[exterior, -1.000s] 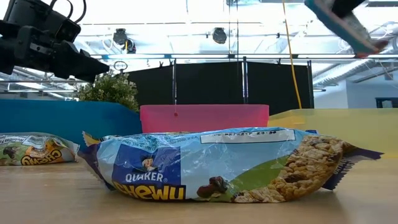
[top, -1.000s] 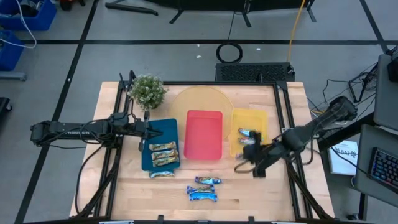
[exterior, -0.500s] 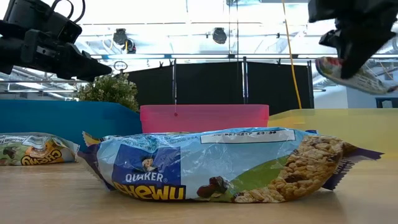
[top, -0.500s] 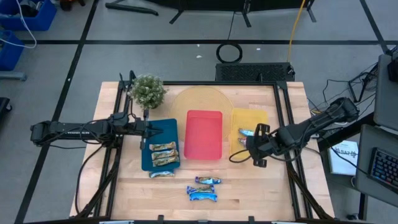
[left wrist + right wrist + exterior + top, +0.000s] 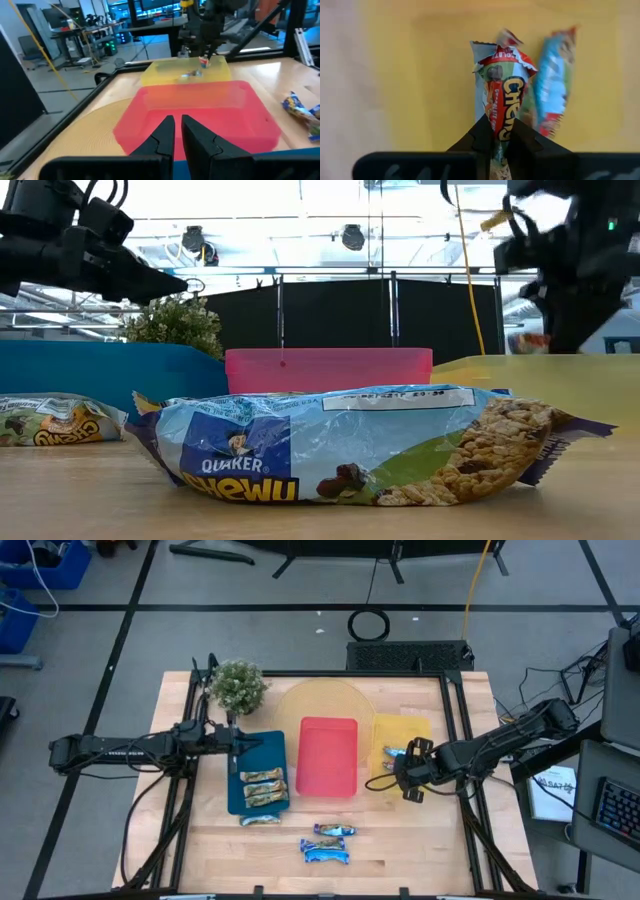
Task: Pick and place Granola Bars by type
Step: Put the red granola bar into the yellow bin, then put the yellow granola bar into the blue bin
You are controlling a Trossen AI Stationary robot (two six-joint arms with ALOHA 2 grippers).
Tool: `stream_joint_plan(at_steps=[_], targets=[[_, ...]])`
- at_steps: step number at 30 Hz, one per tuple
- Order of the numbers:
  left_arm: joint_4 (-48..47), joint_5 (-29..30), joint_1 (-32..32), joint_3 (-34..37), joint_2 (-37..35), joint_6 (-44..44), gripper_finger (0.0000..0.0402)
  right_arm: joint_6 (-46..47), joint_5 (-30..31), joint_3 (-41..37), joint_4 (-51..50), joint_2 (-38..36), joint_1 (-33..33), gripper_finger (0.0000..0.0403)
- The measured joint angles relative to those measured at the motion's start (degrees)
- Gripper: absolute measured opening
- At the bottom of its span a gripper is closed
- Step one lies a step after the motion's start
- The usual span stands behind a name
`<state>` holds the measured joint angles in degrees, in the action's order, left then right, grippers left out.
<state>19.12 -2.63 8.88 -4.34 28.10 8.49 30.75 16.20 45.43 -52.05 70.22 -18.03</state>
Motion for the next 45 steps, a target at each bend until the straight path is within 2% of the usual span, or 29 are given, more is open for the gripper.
stream_joint_plan(at_steps=[5, 10, 18, 21, 23, 26, 30, 33, 40, 45], targets=[[0.0, 0.2, 0.0, 0.0, 0.0, -0.4, 0.0042, -1.8, -1.5, -3.3, 5.0, 0.0, 1.9, 0.0025], [-0.1, 0.2, 0.0, 0.0, 0.0, -2.2, 0.0042, -3.5, -3.5, -4.0, 5.8, 0.0, 3.3, 0.0019], [-1.1, -1.4, 0.0, 0.0, 0.0, -3.0, 0.0042, -5.7, -4.5, -4.0, 5.1, -3.0, 3.5, 0.0113], [-1.1, -2.2, 0.0, 0.0, 0.0, -3.3, 0.0042, -8.5, -3.9, -4.0, 5.8, -6.7, 3.5, 0.0133], [-1.1, -2.3, 0.0, 0.0, 0.0, -3.3, 0.0042, -11.1, -0.6, -4.0, 7.9, -10.3, 3.3, 0.0135], [-1.1, -2.3, 0.0, 0.0, 0.0, -3.0, 0.0042, -18.0, 3.4, -5.1, 16.1, -17.1, 2.4, 0.0116], [-1.1, -2.3, 0.0, 0.0, 0.0, -2.9, 0.0042, -28.3, 1.5, -11.5, 31.7, -27.6, 2.4, 0.0057], [-1.1, -2.3, 0.0, 0.0, 0.0, -3.0, 0.0042, -32.1, 1.5, -16.4, 37.7, -35.0, 3.2, 0.001], [-3.3, -2.3, 0.0, 0.0, 0.0, -3.0, 0.0042, -36.0, 1.6, -21.3, 43.0, -47.4, 3.4, 0.0001], [-3.4, -2.3, 0.0, 0.0, 0.0, -3.3, 0.0042, -37.1, 3.2, -25.6, 47.5, -52.1, 3.5, 0.0001]])
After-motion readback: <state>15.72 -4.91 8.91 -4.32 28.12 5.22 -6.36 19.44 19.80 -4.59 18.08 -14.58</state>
